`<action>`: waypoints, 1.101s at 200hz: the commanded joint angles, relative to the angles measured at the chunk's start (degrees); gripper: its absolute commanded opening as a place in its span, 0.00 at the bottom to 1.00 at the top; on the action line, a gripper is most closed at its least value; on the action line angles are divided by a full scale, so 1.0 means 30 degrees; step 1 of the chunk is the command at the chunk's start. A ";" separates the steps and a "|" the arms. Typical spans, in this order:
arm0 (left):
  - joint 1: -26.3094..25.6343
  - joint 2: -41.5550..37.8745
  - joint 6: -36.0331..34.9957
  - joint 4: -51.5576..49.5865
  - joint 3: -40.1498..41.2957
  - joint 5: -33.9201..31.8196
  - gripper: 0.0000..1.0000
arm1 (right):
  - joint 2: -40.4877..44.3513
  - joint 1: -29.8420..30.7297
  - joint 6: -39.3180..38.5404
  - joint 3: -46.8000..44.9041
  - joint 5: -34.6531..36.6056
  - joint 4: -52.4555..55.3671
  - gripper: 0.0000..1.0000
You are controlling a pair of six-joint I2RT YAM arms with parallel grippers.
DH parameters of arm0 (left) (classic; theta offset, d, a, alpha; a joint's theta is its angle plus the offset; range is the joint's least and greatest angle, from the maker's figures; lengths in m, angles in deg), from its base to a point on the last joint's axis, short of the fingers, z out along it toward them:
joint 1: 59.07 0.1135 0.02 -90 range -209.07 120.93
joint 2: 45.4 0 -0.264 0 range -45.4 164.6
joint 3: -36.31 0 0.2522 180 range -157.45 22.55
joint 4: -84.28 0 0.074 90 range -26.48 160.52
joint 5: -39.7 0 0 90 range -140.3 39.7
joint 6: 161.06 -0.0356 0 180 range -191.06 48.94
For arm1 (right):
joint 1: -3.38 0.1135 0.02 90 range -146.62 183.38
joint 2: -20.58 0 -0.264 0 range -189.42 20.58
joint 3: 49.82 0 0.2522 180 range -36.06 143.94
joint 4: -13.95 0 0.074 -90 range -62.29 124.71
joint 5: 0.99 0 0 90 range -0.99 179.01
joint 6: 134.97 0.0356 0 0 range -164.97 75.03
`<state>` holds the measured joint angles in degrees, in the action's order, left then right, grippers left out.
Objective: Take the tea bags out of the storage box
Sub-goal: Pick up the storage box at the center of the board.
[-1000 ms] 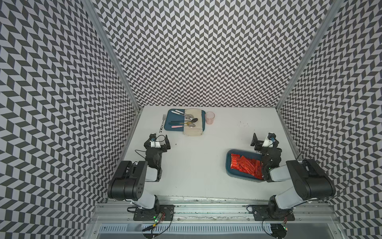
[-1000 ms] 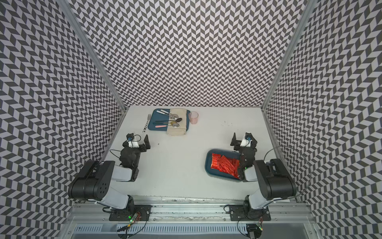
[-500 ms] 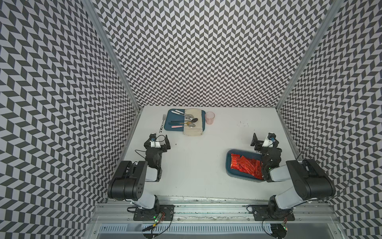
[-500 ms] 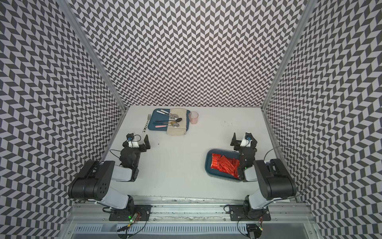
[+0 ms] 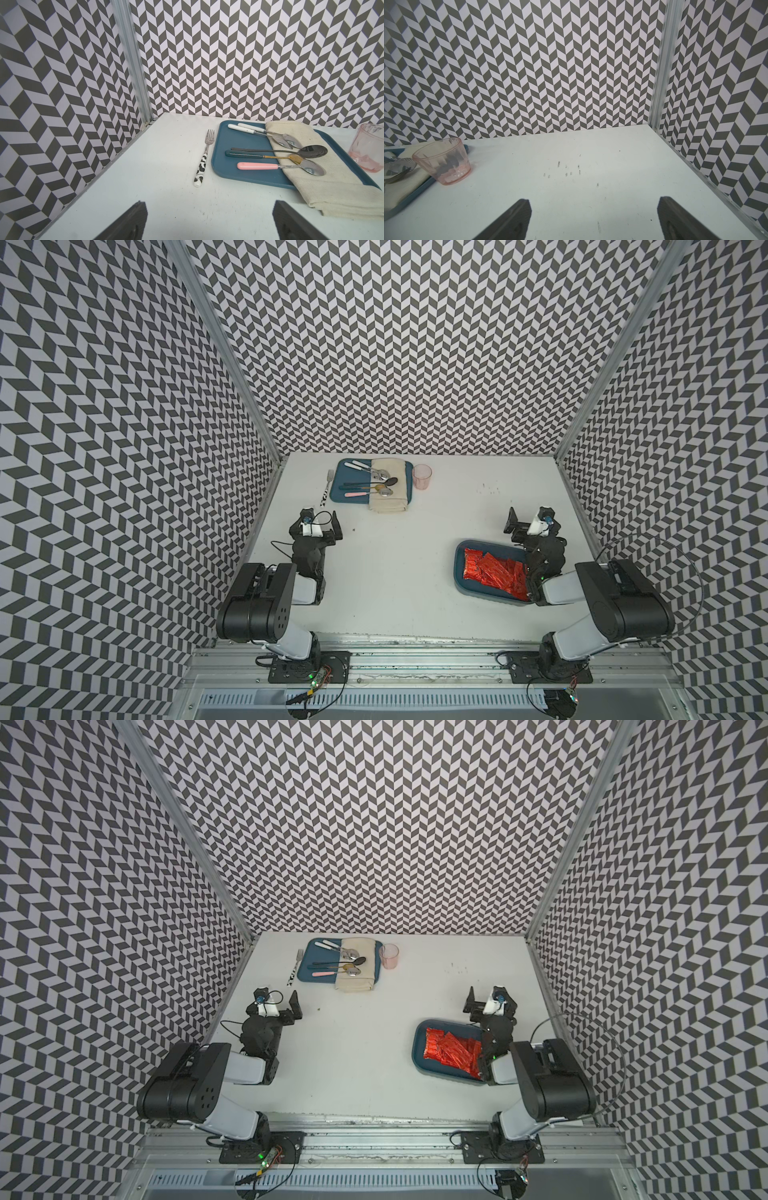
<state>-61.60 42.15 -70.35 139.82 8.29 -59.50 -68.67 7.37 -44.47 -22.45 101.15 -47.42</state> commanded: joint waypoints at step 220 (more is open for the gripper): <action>-1.6925 0.8742 1.2780 -3.3416 -2.3502 0.3353 0.54 | 1.3549 0.0130 0.8805 0.3503 0.0397 2.1327 0.92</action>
<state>-111.63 64.31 -31.31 48.24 -58.03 -48.57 -27.91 7.96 -18.38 -13.16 103.69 17.05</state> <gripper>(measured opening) 0.552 0.924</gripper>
